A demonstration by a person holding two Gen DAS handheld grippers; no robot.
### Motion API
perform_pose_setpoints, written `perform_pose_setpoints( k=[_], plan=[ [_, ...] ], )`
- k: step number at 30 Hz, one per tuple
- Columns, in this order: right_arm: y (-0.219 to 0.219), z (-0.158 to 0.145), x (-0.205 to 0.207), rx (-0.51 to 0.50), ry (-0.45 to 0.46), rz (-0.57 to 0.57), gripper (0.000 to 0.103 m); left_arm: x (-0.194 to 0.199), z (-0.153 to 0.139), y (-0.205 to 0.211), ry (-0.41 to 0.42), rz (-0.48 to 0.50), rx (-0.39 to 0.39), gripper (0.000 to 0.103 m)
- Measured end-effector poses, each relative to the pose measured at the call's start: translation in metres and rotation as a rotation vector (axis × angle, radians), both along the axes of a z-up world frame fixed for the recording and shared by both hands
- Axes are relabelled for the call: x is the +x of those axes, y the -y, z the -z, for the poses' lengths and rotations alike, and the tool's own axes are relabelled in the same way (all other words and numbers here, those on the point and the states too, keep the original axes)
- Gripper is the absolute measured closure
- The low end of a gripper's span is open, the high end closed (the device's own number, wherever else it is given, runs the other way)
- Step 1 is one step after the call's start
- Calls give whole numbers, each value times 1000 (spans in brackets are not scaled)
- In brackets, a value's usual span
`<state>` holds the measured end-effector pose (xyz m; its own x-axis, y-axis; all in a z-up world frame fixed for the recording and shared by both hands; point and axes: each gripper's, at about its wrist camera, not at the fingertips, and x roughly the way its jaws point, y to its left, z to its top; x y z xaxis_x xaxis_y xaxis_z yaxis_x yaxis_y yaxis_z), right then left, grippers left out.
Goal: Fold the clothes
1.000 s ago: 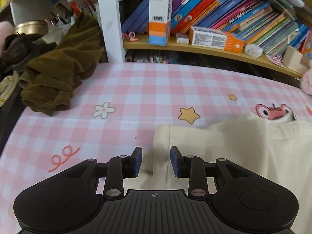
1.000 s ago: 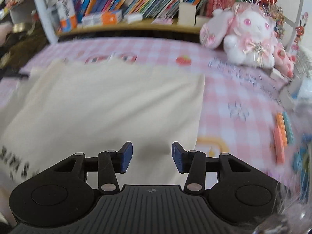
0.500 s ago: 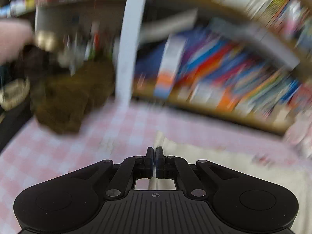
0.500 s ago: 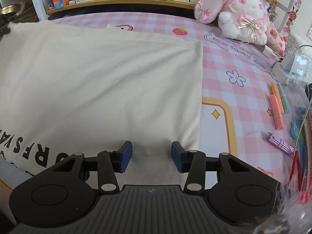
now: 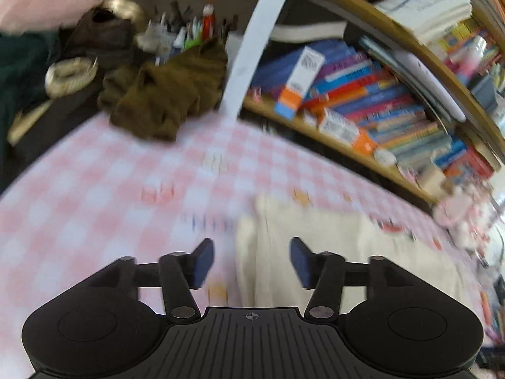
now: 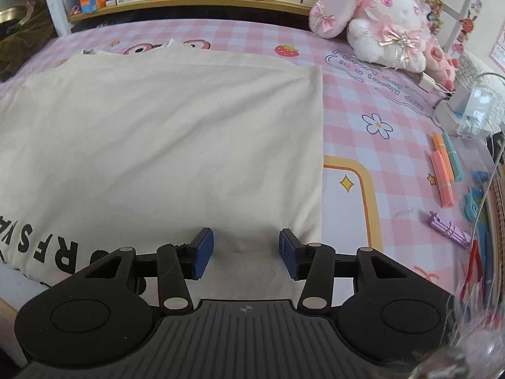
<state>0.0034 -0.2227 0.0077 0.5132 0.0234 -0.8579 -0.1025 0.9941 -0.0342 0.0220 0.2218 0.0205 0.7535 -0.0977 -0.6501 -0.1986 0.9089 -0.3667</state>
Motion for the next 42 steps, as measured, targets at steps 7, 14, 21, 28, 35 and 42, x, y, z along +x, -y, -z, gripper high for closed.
perform_pose_setpoints(
  k=[7,14,21,28,35,42],
  plan=[
    [-3,2,-6,6,32,45,59,-12,32,29,-137,48,82,40],
    [-5,3,-10,10,59,84,58,-2,33,39,-173,82,109,84],
    [-4,5,-14,37,90,118,57,6,32,33,-192,76,102,99],
    [-27,4,-19,45,60,70,55,4,25,10,-160,41,94,98],
    [-30,3,-16,43,48,58,54,-19,21,-11,-135,-17,38,92],
    [-29,3,-11,46,33,47,52,-48,19,-13,-124,-31,-24,60]
  ],
)
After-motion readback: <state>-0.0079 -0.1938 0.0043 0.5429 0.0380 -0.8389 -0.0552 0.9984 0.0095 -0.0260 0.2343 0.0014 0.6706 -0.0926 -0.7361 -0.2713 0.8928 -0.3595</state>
